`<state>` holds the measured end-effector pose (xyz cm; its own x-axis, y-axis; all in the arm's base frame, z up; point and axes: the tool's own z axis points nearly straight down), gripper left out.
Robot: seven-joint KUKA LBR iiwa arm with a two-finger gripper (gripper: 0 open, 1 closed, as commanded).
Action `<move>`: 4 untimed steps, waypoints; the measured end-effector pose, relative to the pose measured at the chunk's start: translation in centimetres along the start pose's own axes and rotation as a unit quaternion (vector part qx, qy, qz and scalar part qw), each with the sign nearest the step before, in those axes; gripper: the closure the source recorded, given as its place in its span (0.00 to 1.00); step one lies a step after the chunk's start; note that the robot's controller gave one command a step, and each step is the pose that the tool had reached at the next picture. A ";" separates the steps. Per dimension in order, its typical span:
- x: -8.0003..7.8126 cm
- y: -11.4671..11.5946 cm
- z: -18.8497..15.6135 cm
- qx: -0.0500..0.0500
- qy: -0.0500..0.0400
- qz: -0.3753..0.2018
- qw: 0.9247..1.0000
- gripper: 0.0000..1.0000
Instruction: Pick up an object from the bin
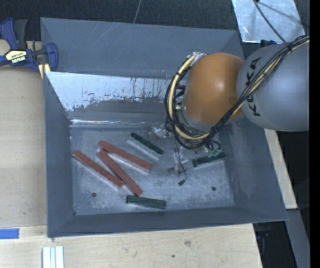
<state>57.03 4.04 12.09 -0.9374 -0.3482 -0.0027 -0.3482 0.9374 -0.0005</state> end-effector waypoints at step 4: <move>-3.5 -0.5 2.2 0.001 -0.001 0.017 1.000 0.00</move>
Offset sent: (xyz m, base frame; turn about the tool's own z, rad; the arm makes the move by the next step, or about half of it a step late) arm -0.0155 0.0024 -0.0509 -0.0714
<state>60.50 4.74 9.85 -0.9489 -0.3156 -0.0048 -0.3156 0.9489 -0.0017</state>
